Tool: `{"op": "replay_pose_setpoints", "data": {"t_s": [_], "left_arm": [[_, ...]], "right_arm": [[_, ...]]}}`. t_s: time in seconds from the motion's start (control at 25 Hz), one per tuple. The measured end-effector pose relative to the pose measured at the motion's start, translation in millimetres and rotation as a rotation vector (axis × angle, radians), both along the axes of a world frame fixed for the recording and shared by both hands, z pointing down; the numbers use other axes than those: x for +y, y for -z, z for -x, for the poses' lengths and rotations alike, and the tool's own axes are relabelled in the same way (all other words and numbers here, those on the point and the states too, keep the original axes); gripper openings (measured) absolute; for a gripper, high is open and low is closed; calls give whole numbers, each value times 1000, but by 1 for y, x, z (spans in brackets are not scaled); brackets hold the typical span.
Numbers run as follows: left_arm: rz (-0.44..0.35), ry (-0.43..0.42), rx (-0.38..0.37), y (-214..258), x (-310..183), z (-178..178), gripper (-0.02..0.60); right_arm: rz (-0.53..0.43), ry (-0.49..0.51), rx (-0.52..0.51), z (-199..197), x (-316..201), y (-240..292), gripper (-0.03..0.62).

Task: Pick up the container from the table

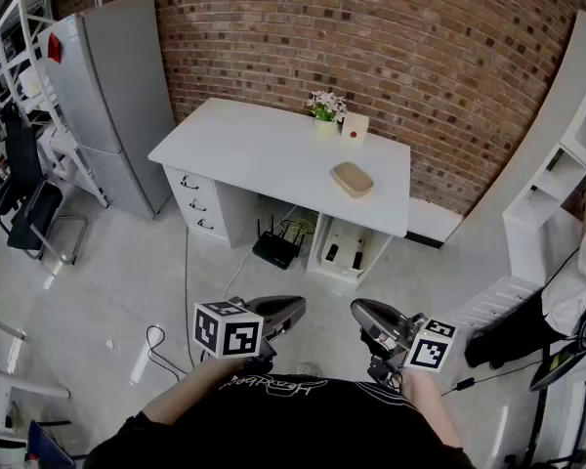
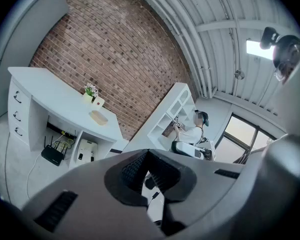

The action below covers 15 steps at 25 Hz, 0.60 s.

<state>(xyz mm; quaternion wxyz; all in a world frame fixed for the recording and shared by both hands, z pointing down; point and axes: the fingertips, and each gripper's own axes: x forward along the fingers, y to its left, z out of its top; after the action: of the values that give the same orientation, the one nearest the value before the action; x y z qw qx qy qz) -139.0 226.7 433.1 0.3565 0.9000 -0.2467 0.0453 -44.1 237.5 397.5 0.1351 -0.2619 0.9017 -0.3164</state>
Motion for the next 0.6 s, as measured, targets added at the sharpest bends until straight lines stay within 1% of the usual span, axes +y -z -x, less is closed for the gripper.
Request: {"op": "replay_pose_setpoints", "data": {"t_s": [0.36, 0.6], "left_arm": [[14, 4, -2, -2, -3, 1, 3], [17, -6, 0, -3, -8, -10, 3]], "right_arm": [[10, 2, -3, 1, -5, -1, 3], [22, -29, 4, -12, -14, -8, 3]]}}
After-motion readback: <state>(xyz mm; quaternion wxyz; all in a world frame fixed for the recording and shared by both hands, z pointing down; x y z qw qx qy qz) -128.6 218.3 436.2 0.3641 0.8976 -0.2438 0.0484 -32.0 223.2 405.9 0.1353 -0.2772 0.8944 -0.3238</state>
